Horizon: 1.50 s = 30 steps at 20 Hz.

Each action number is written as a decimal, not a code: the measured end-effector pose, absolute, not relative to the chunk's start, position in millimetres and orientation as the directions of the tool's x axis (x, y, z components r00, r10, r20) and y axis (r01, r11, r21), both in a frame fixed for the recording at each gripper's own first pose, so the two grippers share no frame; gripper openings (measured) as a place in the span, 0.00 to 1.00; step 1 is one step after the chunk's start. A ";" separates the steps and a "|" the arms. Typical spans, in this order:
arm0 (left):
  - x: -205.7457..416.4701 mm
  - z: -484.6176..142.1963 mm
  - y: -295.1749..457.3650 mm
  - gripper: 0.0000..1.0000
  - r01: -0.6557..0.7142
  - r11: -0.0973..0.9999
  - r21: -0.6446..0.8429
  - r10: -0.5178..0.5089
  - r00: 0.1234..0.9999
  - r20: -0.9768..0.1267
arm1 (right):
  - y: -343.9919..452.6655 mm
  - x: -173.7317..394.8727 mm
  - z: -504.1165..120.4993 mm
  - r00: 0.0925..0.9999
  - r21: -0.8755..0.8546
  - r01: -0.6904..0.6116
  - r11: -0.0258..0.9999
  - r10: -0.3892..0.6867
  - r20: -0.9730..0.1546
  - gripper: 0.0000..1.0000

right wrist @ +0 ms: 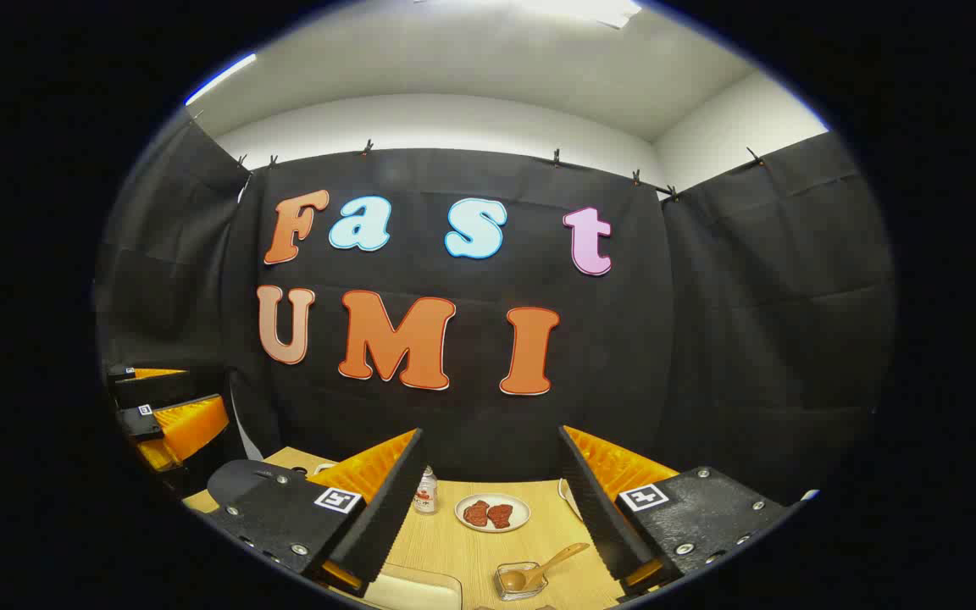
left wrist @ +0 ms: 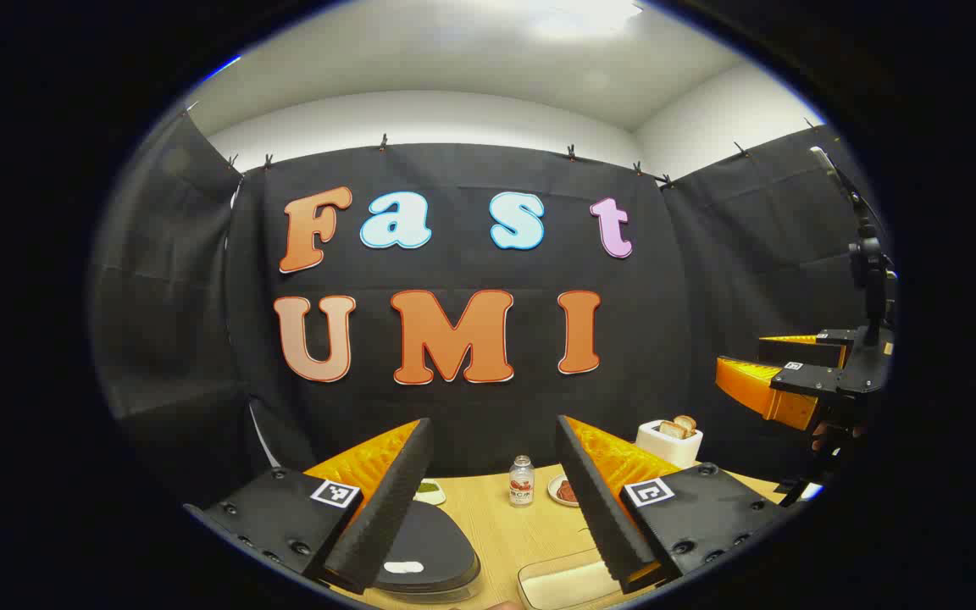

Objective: Close the left gripper, press the button to open the rice cooker; take a wooden spoon from the chopstick holder with the right hand, scoop a spoonful of rice and pour it into the rice cooker, then put the wooden spoon back into the chopstick holder.

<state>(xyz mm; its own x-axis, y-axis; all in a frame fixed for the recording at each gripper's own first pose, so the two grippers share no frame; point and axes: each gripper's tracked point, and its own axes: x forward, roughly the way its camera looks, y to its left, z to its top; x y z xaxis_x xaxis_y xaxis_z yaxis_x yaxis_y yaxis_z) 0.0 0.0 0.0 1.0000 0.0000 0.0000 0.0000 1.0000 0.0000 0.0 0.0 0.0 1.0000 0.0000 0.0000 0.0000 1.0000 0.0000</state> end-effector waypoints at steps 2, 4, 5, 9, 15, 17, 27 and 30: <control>0.1 0.9 -1.2 0.94 0.003 1.000 0.003 -0.003 1.000 0.003 | 0.2 0.5 -0.7 1.000 0.003 -0.001 1.000 0.001 0.000 0.95; -0.5 2.6 -1.1 0.97 0.004 1.000 0.003 -0.004 1.000 0.006 | -1.6 2.0 -0.7 1.000 0.007 0.001 1.000 -0.001 0.000 0.95; -0.1 3.3 -0.5 0.98 0.005 1.000 0.001 -0.005 1.000 0.010 | -2.3 0.7 -0.7 1.000 0.008 0.002 1.000 -0.002 0.000 0.95; -0.8 1.0 -0.7 0.95 0.003 1.000 -0.001 -0.003 1.000 0.001 | -1.9 -0.3 -2.0 1.000 0.012 0.002 1.000 -0.002 -0.002 0.95; -4.5 0.6 -0.8 0.95 0.002 1.000 -0.004 -0.002 1.000 0.000 | -0.6 -2.5 -4.6 1.000 0.019 -0.005 1.000 0.006 -0.010 0.95; -5.7 1.5 0.6 0.94 -0.003 1.000 -0.004 0.003 1.000 0.002 | -2.5 -2.2 -6.1 1.000 0.019 -0.004 1.000 0.004 -0.014 0.95; -10.6 0.4 1.1 0.95 -0.014 1.000 -0.012 0.014 1.000 -0.001 | -1.2 -5.5 -6.7 1.000 0.030 -0.014 0.999 0.014 -0.012 0.95; -10.8 4.5 -0.9 0.98 -0.012 1.000 -0.011 0.012 1.000 0.007 | -4.8 -5.3 -4.3 1.000 0.029 -0.009 1.000 0.009 -0.006 0.95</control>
<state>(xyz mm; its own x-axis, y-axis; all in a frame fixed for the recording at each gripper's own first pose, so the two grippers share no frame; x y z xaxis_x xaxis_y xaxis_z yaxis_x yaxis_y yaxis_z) -10.8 -0.9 4.5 0.9999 0.0117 0.0068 -0.0117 0.9999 -0.0114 -5.3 -4.8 -4.3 0.9999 0.0092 -0.0056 -0.0091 0.9996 0.0285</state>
